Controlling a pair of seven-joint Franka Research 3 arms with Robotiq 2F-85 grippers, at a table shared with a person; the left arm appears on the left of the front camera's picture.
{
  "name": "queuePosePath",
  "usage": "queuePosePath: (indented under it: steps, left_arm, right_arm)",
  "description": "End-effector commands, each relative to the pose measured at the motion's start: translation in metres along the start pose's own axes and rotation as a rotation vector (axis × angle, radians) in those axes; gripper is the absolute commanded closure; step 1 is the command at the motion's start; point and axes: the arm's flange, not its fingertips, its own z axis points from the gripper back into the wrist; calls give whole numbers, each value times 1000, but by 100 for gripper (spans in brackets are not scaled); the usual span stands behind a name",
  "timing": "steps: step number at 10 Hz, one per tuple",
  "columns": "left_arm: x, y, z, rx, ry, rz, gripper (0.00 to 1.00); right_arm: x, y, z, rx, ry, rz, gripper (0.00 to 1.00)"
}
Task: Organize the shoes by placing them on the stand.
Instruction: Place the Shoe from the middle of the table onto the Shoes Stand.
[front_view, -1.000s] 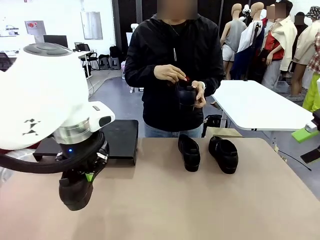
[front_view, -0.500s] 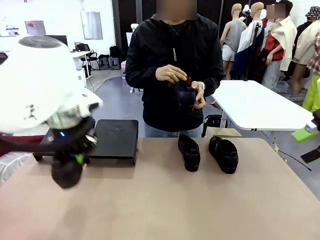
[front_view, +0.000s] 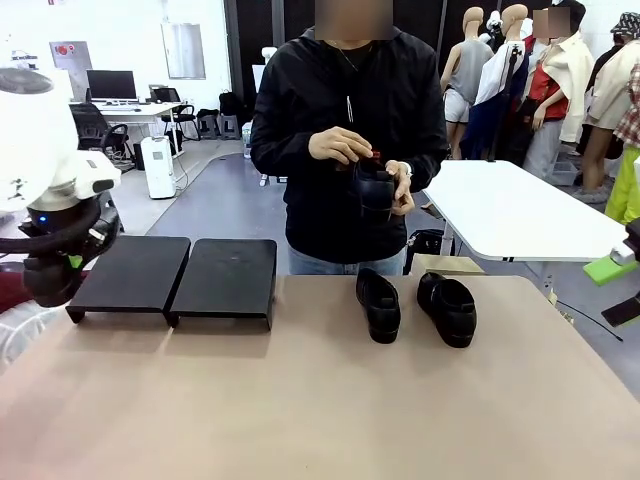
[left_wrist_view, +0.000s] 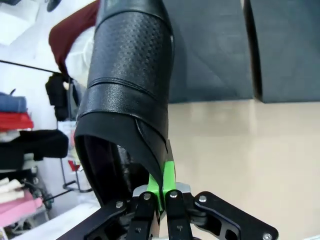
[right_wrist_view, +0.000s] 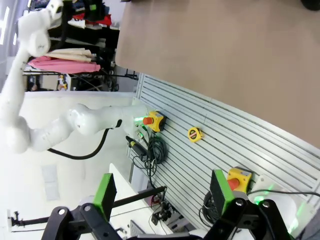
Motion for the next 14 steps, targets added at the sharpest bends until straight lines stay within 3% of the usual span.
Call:
queuePosePath:
  steps: [1,2,6,7,8,10,12,14]
  left_arm:
    - [37,5,-10,-88,-7,54,100]
    - [0,0,0,0,0,0,100]
    - [0,0,0,0,0,0,100]
    - [6,-4,-6,-22,15,-1,100]
    - [33,-5,-23,0,29,69,100]
    - [53,1,-40,12,-8,149,100]
    - [68,1,-61,52,16,261,100]
    - [85,-5,-76,46,-49,260,100]
  right_arm:
    - [1,0,3,7,3,27,0]
    - [1,0,3,7,3,27,0]
    - [1,0,3,7,3,27,0]
    - [1,0,3,7,3,27,0]
    - [1,0,3,7,3,27,0]
    - [1,0,3,7,3,27,0]
    - [1,0,3,7,3,27,0]
    - [1,0,3,7,3,27,0]
